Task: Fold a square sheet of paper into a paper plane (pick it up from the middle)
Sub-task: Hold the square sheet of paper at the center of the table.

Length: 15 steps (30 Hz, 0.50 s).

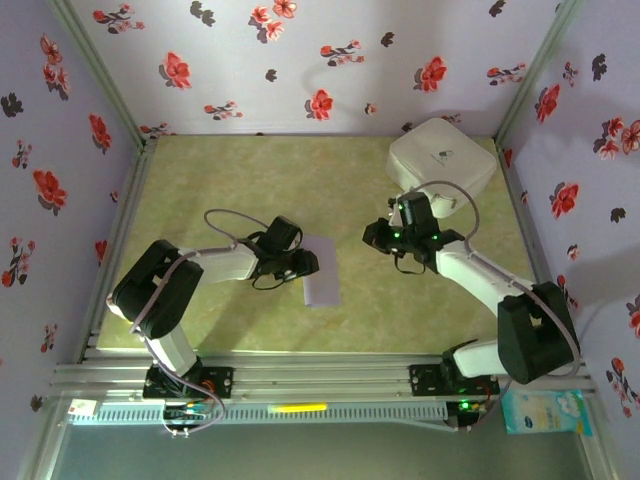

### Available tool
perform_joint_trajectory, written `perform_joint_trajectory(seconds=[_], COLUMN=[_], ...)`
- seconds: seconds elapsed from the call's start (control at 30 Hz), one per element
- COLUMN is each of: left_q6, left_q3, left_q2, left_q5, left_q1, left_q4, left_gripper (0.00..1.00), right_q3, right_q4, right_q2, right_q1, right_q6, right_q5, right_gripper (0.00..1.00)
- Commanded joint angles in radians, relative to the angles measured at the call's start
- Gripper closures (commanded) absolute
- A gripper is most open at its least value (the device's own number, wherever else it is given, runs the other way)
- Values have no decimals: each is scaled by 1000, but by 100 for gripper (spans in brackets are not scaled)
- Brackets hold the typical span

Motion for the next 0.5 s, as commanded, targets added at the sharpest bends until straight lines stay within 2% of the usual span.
perform_joint_trajectory(seconds=[0.0, 0.47], left_q6=[-2, 45], left_q3=[1, 63], left_q2=[17, 83], left_q5=[-65, -72], left_q1=[6, -6], left_q4=[-54, -125], left_gripper=[57, 54], right_q3=[-28, -62], right_q4=[-38, 25], right_q2=[6, 30], right_q1=[-5, -5], right_q6=[-17, 18], right_q5=[10, -13], right_gripper=[90, 90])
